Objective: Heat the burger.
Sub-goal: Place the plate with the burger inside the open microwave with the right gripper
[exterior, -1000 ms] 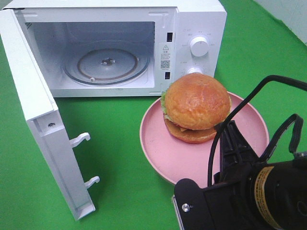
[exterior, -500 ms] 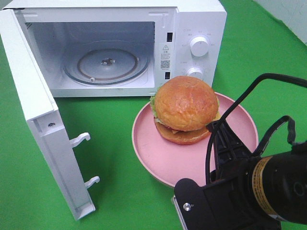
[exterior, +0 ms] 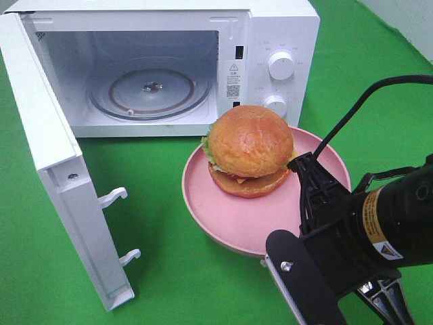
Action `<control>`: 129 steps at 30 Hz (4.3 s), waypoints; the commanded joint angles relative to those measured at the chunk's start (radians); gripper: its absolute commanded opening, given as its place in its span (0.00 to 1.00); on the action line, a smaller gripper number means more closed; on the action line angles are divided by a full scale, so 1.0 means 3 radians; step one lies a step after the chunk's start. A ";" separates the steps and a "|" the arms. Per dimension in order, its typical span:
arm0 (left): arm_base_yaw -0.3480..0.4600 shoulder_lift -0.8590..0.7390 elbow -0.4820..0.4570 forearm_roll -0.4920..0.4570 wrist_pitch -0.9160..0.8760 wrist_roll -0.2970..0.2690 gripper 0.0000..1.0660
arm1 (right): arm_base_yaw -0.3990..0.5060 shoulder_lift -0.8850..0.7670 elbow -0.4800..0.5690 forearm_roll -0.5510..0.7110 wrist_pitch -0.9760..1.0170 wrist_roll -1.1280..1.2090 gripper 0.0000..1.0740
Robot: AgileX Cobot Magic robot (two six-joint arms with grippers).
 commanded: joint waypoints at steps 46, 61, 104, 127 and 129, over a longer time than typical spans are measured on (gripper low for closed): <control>-0.0013 -0.0067 0.0007 0.0000 -0.0033 -0.0007 0.90 | -0.0863 0.0323 -0.0403 0.1730 -0.0370 -0.2670 0.00; -0.0013 -0.0067 0.0007 0.0000 -0.0033 -0.0007 0.90 | -0.0833 0.0680 -0.0797 0.1790 -0.0457 -0.2703 0.00; -0.0013 -0.0067 0.0007 0.0000 -0.0033 -0.0007 0.90 | -0.0697 0.1733 -0.2053 0.1807 -0.0227 -0.2600 0.00; -0.0013 -0.0067 0.0007 0.0000 -0.0033 -0.0003 0.90 | -0.0697 0.2327 -0.2857 0.1587 0.0107 -0.2280 0.00; -0.0013 -0.0067 0.0007 0.0000 -0.0033 -0.0007 0.90 | -0.0697 0.2360 -0.2927 0.1587 0.0110 -0.2260 0.00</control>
